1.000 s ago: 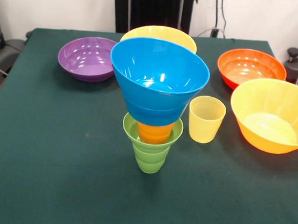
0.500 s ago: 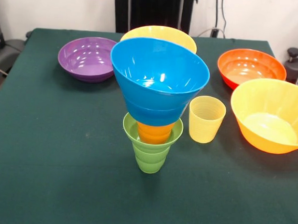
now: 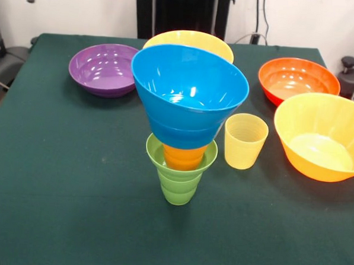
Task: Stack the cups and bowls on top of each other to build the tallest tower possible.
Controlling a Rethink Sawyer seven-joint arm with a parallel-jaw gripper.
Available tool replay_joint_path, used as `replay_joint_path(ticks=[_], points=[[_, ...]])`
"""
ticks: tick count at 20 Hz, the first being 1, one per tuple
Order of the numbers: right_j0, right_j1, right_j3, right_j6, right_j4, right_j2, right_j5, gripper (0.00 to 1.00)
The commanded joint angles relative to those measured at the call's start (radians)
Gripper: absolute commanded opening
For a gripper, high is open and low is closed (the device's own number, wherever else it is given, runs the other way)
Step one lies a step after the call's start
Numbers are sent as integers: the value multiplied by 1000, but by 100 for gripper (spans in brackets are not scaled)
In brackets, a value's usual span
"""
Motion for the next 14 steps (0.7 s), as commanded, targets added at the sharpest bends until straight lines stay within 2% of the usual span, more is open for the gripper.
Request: replay_joint_path(ticks=[1, 5, 14], points=[[133, 146, -81, 51, -136, -157, -81, 100], [155, 193, -116, 48, -166, -196, -111, 100], [186, 237, -162, 54, -192, -237, -147, 100]])
